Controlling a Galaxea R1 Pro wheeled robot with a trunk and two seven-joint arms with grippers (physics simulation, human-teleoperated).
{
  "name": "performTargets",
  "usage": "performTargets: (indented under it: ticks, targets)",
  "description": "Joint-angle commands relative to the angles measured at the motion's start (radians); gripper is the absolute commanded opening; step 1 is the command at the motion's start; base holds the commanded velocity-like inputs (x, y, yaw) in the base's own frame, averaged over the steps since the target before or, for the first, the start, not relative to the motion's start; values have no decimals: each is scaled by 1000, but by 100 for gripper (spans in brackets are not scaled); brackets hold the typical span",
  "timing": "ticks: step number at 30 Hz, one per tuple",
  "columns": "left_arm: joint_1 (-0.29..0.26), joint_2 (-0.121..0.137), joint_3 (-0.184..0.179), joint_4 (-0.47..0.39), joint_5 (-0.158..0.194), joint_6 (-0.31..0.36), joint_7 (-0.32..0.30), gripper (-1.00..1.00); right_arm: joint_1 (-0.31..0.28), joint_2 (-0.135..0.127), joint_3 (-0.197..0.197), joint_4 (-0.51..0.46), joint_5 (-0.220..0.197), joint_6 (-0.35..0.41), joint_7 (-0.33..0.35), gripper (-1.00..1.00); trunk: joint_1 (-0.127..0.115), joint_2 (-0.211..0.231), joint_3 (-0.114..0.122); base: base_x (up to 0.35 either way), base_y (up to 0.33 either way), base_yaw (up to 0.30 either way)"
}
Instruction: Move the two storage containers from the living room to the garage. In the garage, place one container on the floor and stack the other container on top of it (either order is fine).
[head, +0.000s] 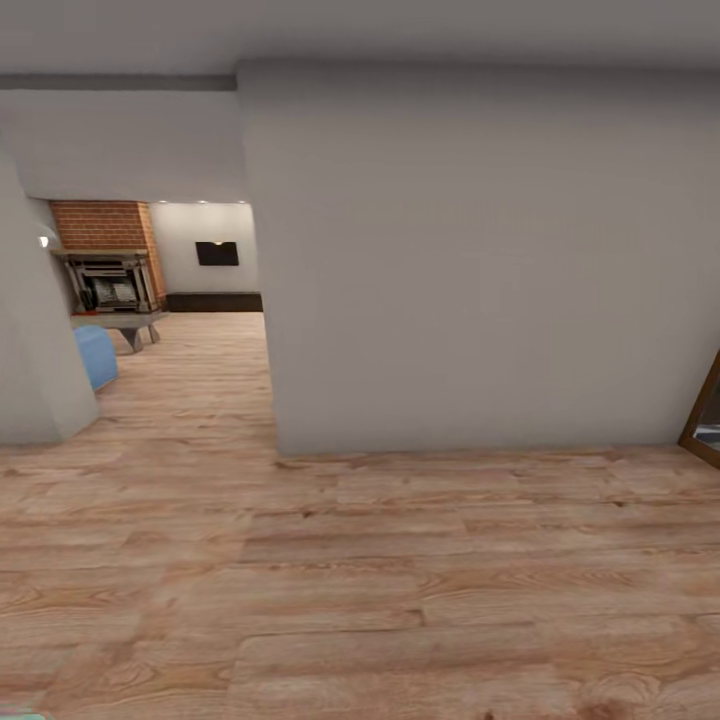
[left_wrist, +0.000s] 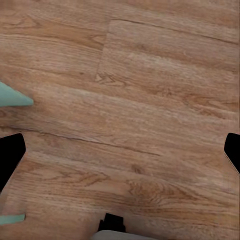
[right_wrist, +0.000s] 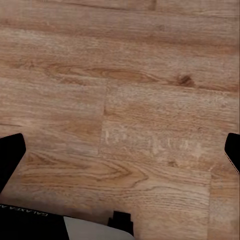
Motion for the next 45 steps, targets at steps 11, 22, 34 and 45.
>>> performTargets:
  ticks: [11,22,34,45]
  targets:
    - [-2,0,0,3,9,-5,-3,100,-2,0,4,4,4,-6,0,100,1,-1,-2,327,0,0]
    - [-2,-1,0,3,9,-4,-1,100,-2,0,4,4,5,-6,1,100,1,-1,-2,327,0,0]
    - [-2,-1,0,3,9,-4,-1,100,-2,0,4,4,5,-6,1,100,1,-1,-2,327,0,182]
    - [-2,-2,0,3,9,-4,0,100,-2,0,4,4,5,-6,1,100,1,-1,-2,327,0,297]
